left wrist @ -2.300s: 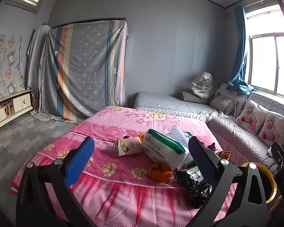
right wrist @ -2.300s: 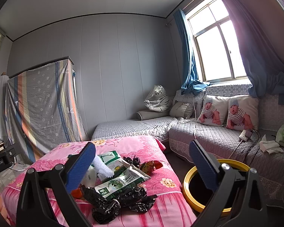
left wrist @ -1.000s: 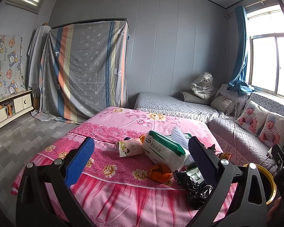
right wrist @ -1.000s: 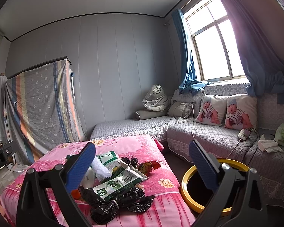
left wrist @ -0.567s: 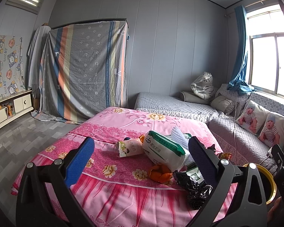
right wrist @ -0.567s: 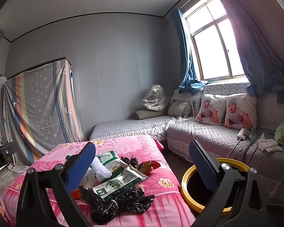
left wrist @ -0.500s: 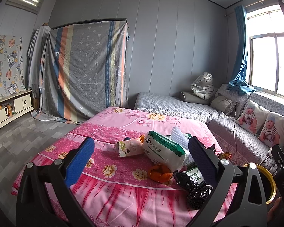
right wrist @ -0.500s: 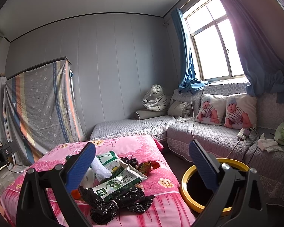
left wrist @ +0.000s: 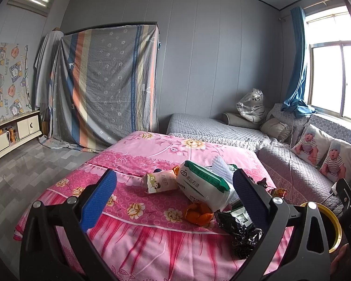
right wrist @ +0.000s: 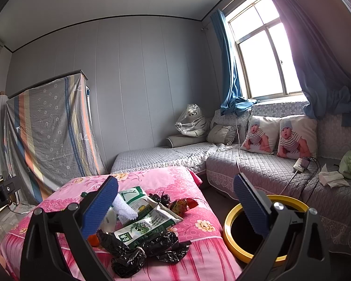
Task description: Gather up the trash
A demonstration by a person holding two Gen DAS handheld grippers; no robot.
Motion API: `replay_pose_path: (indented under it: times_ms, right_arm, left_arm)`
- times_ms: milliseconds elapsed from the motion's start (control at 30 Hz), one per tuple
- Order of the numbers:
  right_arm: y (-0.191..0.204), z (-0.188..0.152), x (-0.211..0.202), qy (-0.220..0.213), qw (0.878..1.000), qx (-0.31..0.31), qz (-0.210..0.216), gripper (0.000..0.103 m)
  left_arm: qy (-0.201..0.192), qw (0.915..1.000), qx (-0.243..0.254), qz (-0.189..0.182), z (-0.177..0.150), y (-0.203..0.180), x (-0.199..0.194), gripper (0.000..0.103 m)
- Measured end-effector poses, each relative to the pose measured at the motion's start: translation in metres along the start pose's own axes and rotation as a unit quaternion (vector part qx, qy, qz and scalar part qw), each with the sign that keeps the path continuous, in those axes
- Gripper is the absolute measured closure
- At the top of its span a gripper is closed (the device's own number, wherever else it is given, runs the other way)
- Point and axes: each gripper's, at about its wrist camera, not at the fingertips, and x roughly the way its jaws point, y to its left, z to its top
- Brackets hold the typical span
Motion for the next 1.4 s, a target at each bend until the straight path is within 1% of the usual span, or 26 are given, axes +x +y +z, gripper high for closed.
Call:
replay_pose_path:
  times_ms: [133,267,333,433,467,533,600,633,667,700,733,767,800,867,900,967,1033,1067,1100,1133,1167,1233,1333,1400]
  right_arm:
    - [0.000,0.000,0.000,0.001,1.000,-0.001,-0.001,0.008]
    - [0.000,-0.003,0.003,0.005,1.000,-0.008,-0.002,0.008]
    - [0.004,-0.008,0.007,0.010,1.000,-0.024,0.002,0.008]
    - [0.013,-0.011,0.013,0.020,0.998,-0.056,0.034,0.008]
    - [0.015,-0.011,0.013,0.019,0.997,-0.064,0.050,0.008]
    - [0.015,-0.006,0.014,0.017,0.994,-0.063,0.083,0.008]
    - [0.010,-0.001,0.018,0.004,0.992,-0.046,0.117,0.008]
    - [0.010,0.001,0.022,0.004,0.990,-0.043,0.131,0.008]
    - [0.012,0.002,0.031,0.018,0.988,-0.049,0.146,0.008]
    - [0.019,0.001,0.046,0.061,0.981,-0.066,0.172,0.008]
    - [0.029,0.001,0.061,0.105,0.971,-0.084,0.199,0.008]
    - [0.039,-0.004,0.078,0.155,0.954,-0.094,0.239,0.008]
    - [0.047,-0.007,0.089,0.182,0.944,-0.096,0.258,0.008]
    - [0.072,-0.017,0.116,0.244,0.917,-0.112,0.297,0.008]
    - [0.086,-0.021,0.122,0.257,0.906,-0.125,0.311,0.008]
    - [0.122,-0.027,0.132,0.268,0.886,-0.178,0.333,0.008]
    - [0.151,-0.028,0.135,0.261,0.875,-0.223,0.341,0.008]
    - [0.170,-0.027,0.140,0.259,0.866,-0.244,0.352,0.008]
    - [0.179,-0.025,0.146,0.259,0.861,-0.253,0.358,0.008]
    - [0.185,-0.023,0.156,0.259,0.857,-0.263,0.360,0.008]
    - [0.198,-0.023,0.166,0.257,0.855,-0.276,0.356,0.008]
    - [0.212,-0.028,0.186,0.264,0.850,-0.297,0.346,0.008]
    - [0.230,-0.042,0.222,0.295,0.835,-0.327,0.330,0.008]
    - [0.235,-0.057,0.243,0.313,0.830,-0.332,0.320,0.008]
  left_arm:
    - [0.002,1.0000,-0.001,0.006,0.000,0.002,0.001,0.008]
    - [0.000,0.9995,-0.015,0.027,-0.001,0.011,0.007,0.008]
    - [-0.009,0.9990,-0.012,0.042,-0.001,0.019,0.012,0.008]
    - [-0.007,0.9981,0.005,0.061,-0.001,0.031,0.023,0.008]
    - [-0.001,0.9981,0.009,0.061,-0.002,0.038,0.028,0.008]
    - [0.013,0.9988,0.011,0.046,-0.003,0.052,0.036,0.008]
    - [0.037,0.9992,0.013,0.009,-0.009,0.070,0.046,0.008]
    - [0.048,0.9987,0.015,-0.002,-0.012,0.075,0.050,0.008]
    - [0.066,0.9974,0.018,-0.021,-0.016,0.080,0.055,0.008]
    - [0.082,0.9954,0.021,-0.045,-0.022,0.083,0.058,0.008]
    - [0.089,0.9943,0.024,-0.054,-0.025,0.085,0.059,0.008]
    - [0.093,0.9932,0.031,-0.062,-0.031,0.088,0.060,0.008]
    - [0.095,0.9927,0.041,-0.062,-0.037,0.089,0.060,0.008]
    - [0.102,0.9912,0.060,-0.060,-0.046,0.088,0.063,0.008]
    - [0.112,0.9895,0.060,-0.068,-0.050,0.090,0.066,0.008]
    - [0.135,0.9857,0.049,-0.089,-0.055,0.095,0.074,0.008]
    - [0.151,0.9840,0.046,-0.083,-0.059,0.099,0.082,0.008]
    - [0.154,0.9842,0.043,-0.076,-0.061,0.102,0.087,0.008]
    - [0.157,0.9842,0.041,-0.071,-0.062,0.104,0.091,0.008]
    - [0.159,0.9841,0.040,-0.067,-0.062,0.106,0.093,0.008]
    - [0.161,0.9843,0.039,-0.061,-0.064,0.109,0.097,0.008]
    - [0.165,0.9843,0.034,-0.054,-0.065,0.114,0.104,0.008]
    - [0.171,0.9836,0.026,-0.050,-0.067,0.122,0.114,0.008]
    - [0.167,0.9842,0.041,-0.043,-0.066,0.125,0.123,0.008]
